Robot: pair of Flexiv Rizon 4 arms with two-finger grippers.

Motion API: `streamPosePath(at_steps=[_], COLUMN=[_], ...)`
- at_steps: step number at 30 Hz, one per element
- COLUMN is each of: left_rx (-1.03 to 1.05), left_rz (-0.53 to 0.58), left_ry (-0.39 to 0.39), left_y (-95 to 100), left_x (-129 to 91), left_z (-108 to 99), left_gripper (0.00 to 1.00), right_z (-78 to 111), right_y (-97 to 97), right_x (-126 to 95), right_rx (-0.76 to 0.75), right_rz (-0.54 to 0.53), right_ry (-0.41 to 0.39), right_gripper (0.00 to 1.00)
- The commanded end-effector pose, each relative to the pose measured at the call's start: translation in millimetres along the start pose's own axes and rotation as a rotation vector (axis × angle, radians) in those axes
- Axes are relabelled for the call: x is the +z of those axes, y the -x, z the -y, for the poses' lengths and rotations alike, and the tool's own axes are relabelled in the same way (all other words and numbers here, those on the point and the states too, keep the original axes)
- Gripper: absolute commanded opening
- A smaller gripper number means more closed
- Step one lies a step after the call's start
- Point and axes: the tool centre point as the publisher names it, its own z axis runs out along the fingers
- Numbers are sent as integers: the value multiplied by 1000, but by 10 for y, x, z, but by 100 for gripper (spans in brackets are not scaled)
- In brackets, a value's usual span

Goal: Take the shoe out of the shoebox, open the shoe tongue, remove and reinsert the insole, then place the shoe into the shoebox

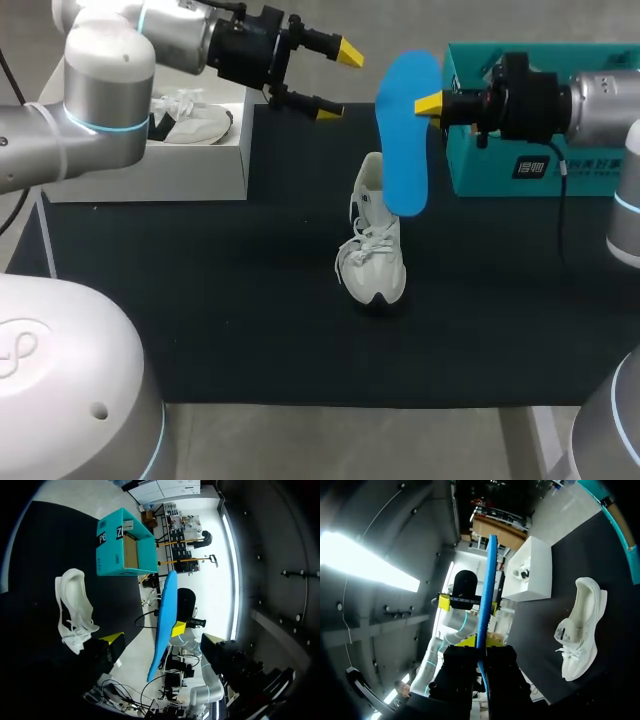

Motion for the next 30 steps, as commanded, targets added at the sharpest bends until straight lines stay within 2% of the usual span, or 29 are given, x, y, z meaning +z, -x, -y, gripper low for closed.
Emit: streamPosePath(at_steps=[1, 11, 24, 30], left_rx=[7, 8, 15, -17], left_rz=[-10, -30, 18, 201], left_ry=[-1, -3, -21, -34], left_y=[20, 24, -30, -60], left_x=[11, 35, 35, 29], left_z=[6, 2, 10, -19], left_gripper=[100, 100, 100, 100], right_z=[-3, -15, -36, -44], right_y=[-3, 5, 11, 20], right_x=[19, 5, -19, -37], right_rx=[-1, 2, 3, 4], right_rz=[1, -2, -3, -1], right_ry=[3, 2, -4, -10], right_gripper=[0, 0, 0, 0])
